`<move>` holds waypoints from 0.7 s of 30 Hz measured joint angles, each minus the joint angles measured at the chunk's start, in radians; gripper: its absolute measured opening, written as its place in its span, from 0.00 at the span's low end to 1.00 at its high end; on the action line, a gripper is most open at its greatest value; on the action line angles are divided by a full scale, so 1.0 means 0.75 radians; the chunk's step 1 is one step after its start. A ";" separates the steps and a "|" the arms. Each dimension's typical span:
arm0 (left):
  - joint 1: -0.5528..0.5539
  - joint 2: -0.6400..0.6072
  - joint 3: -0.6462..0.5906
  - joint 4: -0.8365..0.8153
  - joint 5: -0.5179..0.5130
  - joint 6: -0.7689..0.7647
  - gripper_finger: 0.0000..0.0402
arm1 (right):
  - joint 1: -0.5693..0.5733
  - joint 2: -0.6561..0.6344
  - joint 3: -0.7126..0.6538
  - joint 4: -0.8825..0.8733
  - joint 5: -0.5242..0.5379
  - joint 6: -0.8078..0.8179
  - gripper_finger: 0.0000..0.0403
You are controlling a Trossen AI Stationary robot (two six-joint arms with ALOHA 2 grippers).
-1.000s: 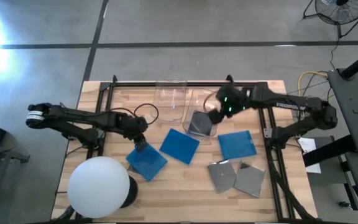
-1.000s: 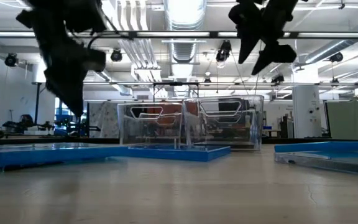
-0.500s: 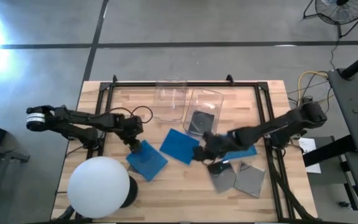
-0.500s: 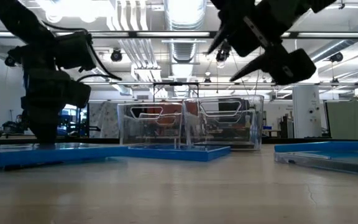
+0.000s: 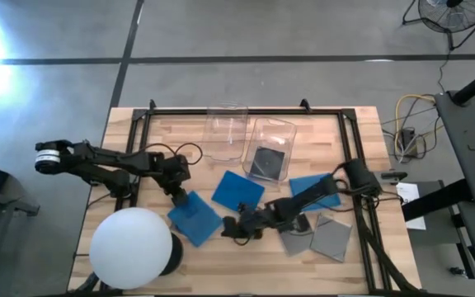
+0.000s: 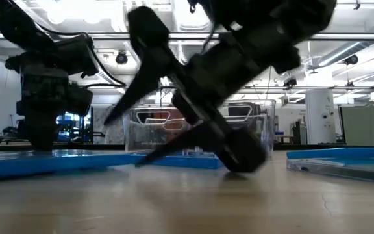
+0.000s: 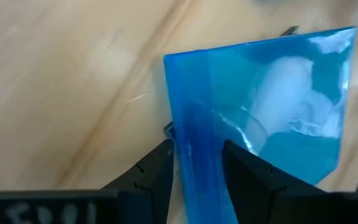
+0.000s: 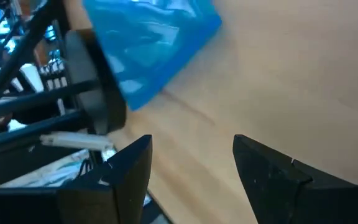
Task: Pick & place jewel cases by type
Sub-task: Put the blue CD case into the left transparent bin
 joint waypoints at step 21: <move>-0.048 0.009 0.000 0.068 0.136 0.002 0.29 | -0.066 0.206 0.469 -0.560 0.198 -0.075 0.54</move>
